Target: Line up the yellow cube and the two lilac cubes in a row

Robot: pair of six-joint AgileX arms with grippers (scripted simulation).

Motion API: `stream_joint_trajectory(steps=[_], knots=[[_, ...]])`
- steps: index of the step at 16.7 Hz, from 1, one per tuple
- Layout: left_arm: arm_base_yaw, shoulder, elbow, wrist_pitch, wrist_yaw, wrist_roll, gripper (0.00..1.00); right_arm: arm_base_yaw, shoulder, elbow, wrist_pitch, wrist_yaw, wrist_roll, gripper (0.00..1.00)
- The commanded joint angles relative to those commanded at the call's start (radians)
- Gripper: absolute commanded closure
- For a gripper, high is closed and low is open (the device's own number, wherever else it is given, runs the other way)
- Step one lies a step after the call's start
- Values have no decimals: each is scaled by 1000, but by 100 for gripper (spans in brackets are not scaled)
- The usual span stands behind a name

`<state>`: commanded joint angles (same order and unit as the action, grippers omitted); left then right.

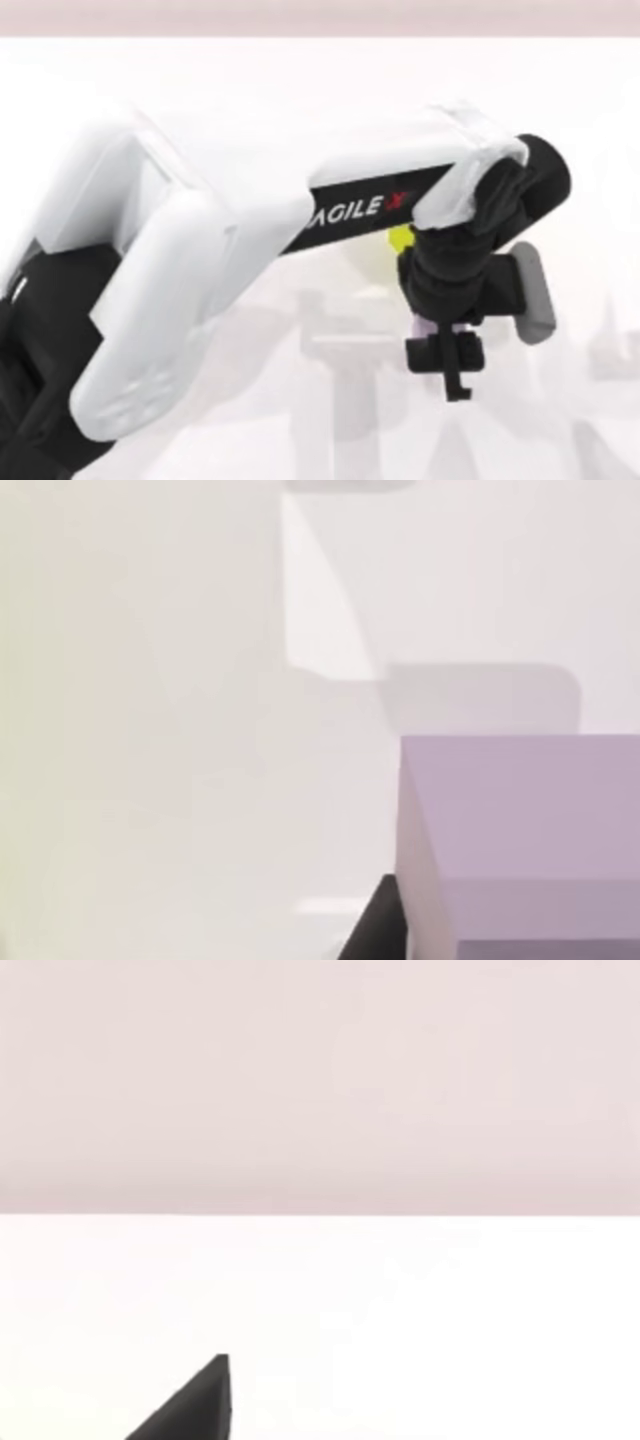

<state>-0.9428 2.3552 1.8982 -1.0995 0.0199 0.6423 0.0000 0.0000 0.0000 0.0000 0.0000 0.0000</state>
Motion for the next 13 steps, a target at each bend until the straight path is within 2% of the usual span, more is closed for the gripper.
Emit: stream_joint_trajectory(steps=[10, 13], knots=[[0, 0, 0, 0, 0, 0, 2, 0, 0, 0, 0, 0, 0, 0], [0, 0, 0, 0, 0, 0, 0, 0, 0, 0, 0, 0, 0, 0]])
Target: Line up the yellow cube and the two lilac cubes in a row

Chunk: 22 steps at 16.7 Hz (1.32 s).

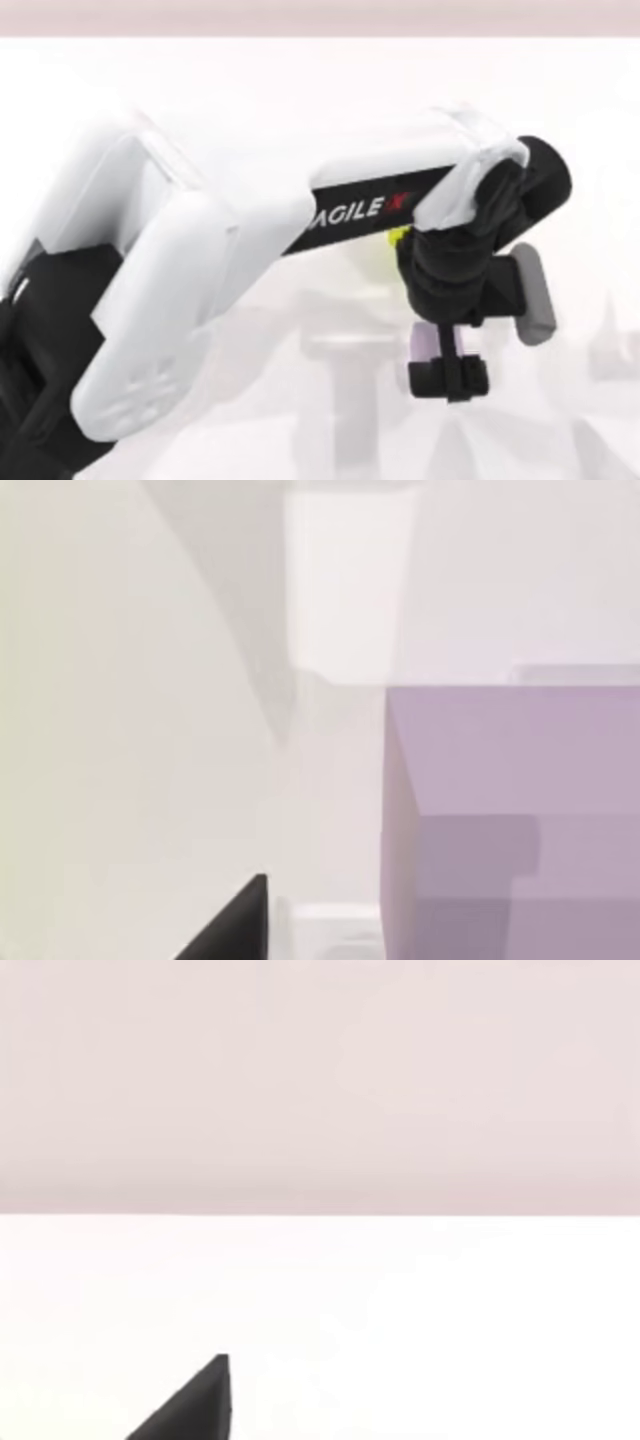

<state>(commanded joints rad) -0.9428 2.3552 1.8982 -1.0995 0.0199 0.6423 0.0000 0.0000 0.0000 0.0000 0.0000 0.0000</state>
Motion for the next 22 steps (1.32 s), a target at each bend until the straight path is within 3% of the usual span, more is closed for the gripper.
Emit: stream_joint_trajectory(steps=[8, 15, 20, 22], knots=[[3, -3, 17, -17, 0, 1, 0, 0, 0, 0, 0, 0, 0, 0], [22, -34, 211, -246, 0, 1, 0, 0, 0, 0, 0, 0, 0, 0], [20, -35, 212, -249, 0, 1, 0, 0, 0, 0, 0, 0, 0, 0], [56, -61, 177, -232, -2, 12, 0, 0, 0, 0, 0, 0, 0, 0]])
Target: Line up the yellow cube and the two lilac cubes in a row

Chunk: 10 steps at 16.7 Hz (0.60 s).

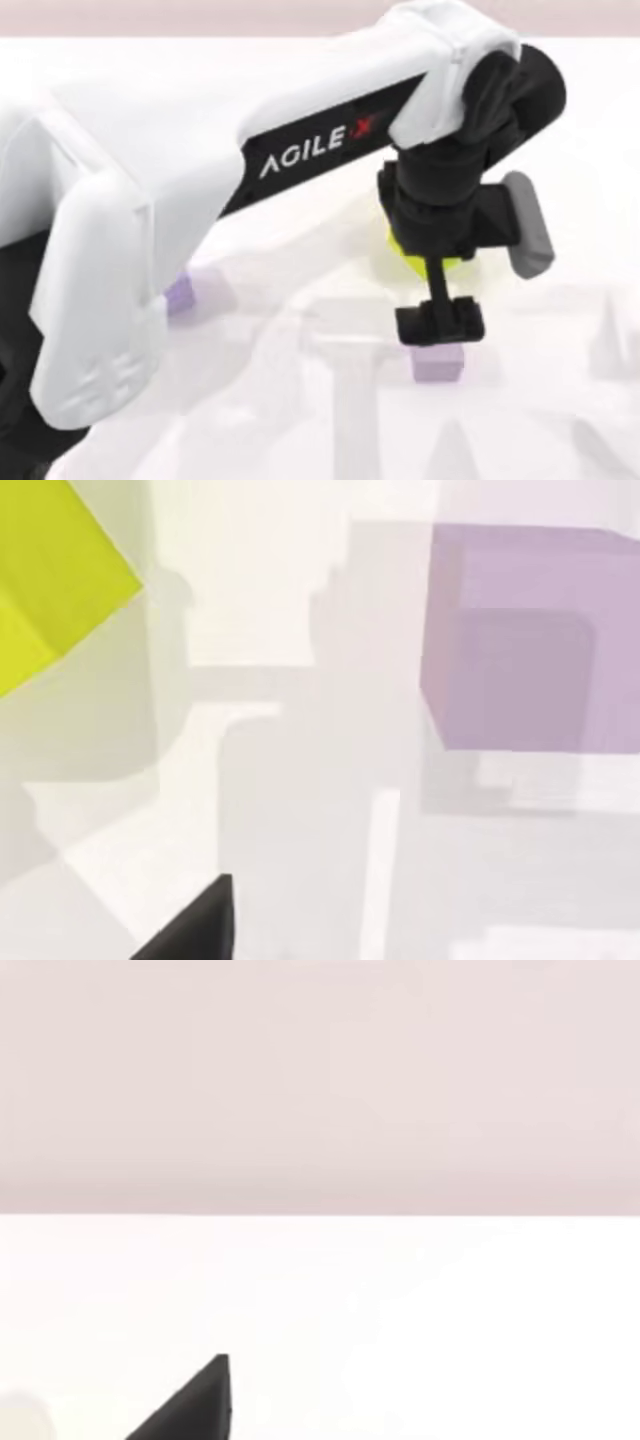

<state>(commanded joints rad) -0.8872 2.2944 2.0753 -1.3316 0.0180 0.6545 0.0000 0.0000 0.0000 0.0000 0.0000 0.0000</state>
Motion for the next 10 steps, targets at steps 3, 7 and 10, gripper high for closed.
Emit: stream_joint_trajectory(steps=[3, 7, 10], knots=[[126, -77, -119, 48, -4, 33, 0, 0, 0, 0, 0, 0, 0, 0], [358, -200, -339, 122, -8, 96, 0, 0, 0, 0, 0, 0, 0, 0], [514, -285, -487, 174, -14, 142, 0, 0, 0, 0, 0, 0, 0, 0]])
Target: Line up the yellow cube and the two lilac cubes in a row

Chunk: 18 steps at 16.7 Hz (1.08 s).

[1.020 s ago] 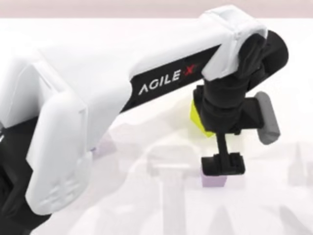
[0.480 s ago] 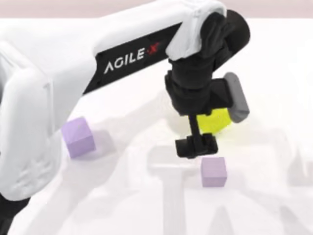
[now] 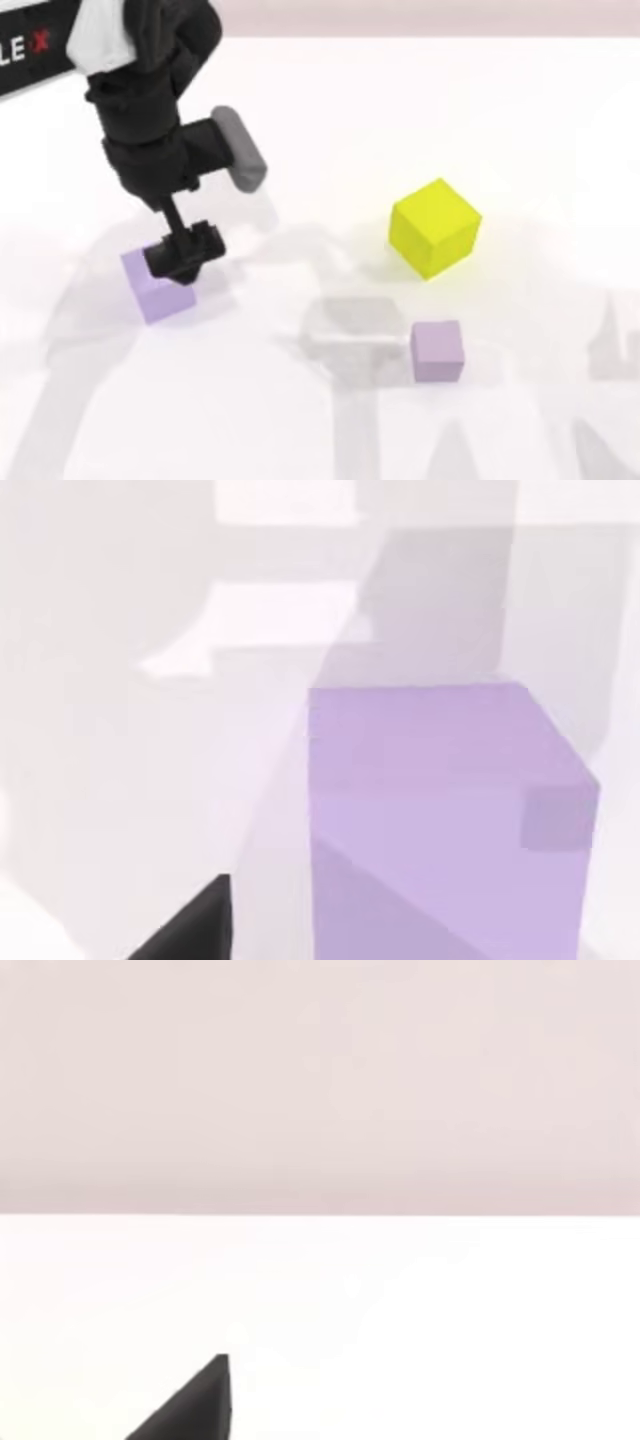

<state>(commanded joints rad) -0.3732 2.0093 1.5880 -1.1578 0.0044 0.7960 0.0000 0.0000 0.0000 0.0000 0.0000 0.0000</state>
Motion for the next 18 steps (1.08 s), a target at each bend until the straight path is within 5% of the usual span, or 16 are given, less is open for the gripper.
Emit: stream_joint_trajectory(steps=[3, 9, 18], knots=[[68, -46, -68, 29, -3, 25, 0, 0, 0, 0, 0, 0, 0, 0], [67, -39, -77, 44, -3, 24, 0, 0, 0, 0, 0, 0, 0, 0], [72, 68, -260, 338, -2, 29, 0, 0, 0, 0, 0, 0, 0, 0]])
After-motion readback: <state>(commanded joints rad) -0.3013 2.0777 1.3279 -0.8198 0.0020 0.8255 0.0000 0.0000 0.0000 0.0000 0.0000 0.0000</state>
